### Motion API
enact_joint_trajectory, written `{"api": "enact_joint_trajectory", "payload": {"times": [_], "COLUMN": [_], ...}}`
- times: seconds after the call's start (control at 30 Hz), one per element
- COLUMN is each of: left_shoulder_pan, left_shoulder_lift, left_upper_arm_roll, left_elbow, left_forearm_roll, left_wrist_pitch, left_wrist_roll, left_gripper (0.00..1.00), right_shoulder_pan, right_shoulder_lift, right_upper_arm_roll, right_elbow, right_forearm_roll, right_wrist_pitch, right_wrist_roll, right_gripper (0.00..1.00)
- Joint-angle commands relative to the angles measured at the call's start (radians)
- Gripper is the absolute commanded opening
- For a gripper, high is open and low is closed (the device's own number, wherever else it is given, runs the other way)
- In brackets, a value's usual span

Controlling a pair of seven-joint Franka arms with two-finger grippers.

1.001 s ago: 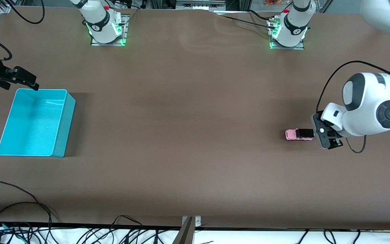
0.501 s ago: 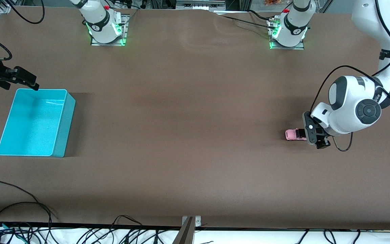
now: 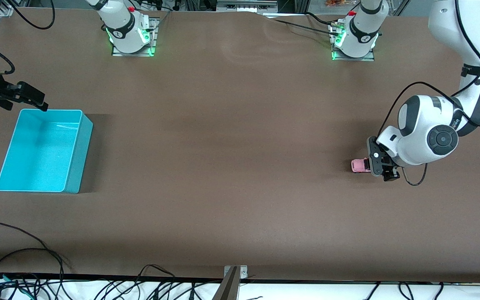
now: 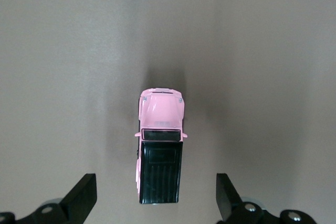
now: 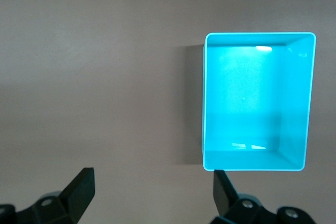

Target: Wind and store pink jeep toy

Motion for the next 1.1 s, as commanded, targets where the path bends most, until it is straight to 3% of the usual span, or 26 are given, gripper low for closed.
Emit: {"api": "enact_joint_trajectory", "payload": {"times": [0.0,0.6,0.67,0.73,0.77,1.0,1.07], "left_shoulder_pan": [0.008,0.062,0.064,0.062,0.062,0.067,0.067], "left_shoulder_lift": [0.043,0.127,0.132,0.13,0.13,0.127,0.124], "left_upper_arm_roll": [0.003,0.002,0.0,0.0,0.0,-0.02,-0.03], "left_elbow": [0.002,-0.006,-0.014,-0.015,-0.017,-0.038,-0.037], "left_forearm_roll": [0.036,0.05,0.048,0.048,0.046,0.013,0.013], "left_wrist_pitch": [0.011,0.143,0.145,0.145,0.143,0.137,0.135], "left_wrist_roll": [0.018,0.097,0.097,0.097,0.097,0.1,0.1], "left_gripper": [1.0,1.0,0.92,0.74,0.7,0.44,0.44], "right_shoulder_pan": [0.002,0.003,0.003,0.003,0.005,0.005,0.005], "right_shoulder_lift": [0.008,0.008,0.007,0.007,0.007,0.01,0.013], "right_upper_arm_roll": [0.0,0.001,0.001,0.003,0.003,0.001,0.001], "right_elbow": [0.024,0.024,0.024,0.029,0.033,0.035,0.035], "right_forearm_roll": [-0.011,-0.011,-0.009,-0.009,-0.008,-0.009,-0.009], "right_wrist_pitch": [-0.012,-0.014,-0.014,-0.014,-0.014,-0.015,-0.015], "right_wrist_roll": [0.002,0.002,0.003,0.003,0.003,0.002,0.002], "right_gripper": [1.0,1.0,1.0,1.0,1.0,1.0,1.0]}}
